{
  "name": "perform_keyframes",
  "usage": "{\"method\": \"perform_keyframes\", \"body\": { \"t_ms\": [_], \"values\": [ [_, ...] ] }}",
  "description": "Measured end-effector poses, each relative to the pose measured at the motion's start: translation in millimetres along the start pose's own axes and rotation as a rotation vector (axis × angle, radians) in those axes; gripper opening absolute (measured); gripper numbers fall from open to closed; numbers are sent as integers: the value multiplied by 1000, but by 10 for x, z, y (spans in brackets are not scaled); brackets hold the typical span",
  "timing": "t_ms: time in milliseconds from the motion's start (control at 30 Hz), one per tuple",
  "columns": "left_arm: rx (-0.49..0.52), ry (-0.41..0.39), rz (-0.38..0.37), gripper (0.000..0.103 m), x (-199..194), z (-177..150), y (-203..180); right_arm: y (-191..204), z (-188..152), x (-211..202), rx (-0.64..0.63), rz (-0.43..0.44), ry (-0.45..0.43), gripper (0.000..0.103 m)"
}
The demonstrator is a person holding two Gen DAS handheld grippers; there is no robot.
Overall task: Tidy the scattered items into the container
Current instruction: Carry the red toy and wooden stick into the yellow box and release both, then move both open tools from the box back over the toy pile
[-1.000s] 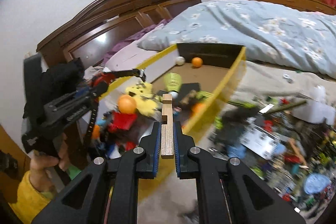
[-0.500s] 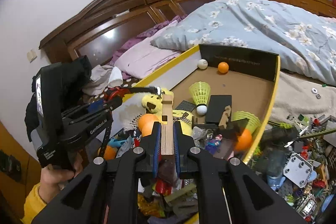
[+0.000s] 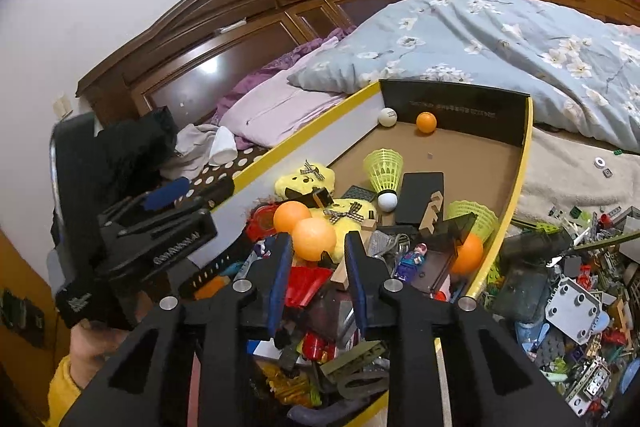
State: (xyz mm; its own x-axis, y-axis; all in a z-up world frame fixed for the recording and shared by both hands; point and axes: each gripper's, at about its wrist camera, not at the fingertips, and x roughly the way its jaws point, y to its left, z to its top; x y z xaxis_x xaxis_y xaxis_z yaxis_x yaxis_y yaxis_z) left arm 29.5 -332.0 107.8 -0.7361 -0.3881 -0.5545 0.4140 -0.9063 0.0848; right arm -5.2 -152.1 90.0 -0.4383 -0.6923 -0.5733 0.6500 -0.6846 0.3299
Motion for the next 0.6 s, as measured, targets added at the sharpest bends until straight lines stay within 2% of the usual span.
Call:
{"method": "perform_keyframes", "body": {
  "t_ms": [200,600],
  "values": [
    [18,-15,-19,65,-235,-12,-178,-100,-107,-165,2,-47,-1,27],
    [76,-9,-172,67,-678,-223,-957,-412,-369,-723,3,-223,-25,27]
  ]
}}
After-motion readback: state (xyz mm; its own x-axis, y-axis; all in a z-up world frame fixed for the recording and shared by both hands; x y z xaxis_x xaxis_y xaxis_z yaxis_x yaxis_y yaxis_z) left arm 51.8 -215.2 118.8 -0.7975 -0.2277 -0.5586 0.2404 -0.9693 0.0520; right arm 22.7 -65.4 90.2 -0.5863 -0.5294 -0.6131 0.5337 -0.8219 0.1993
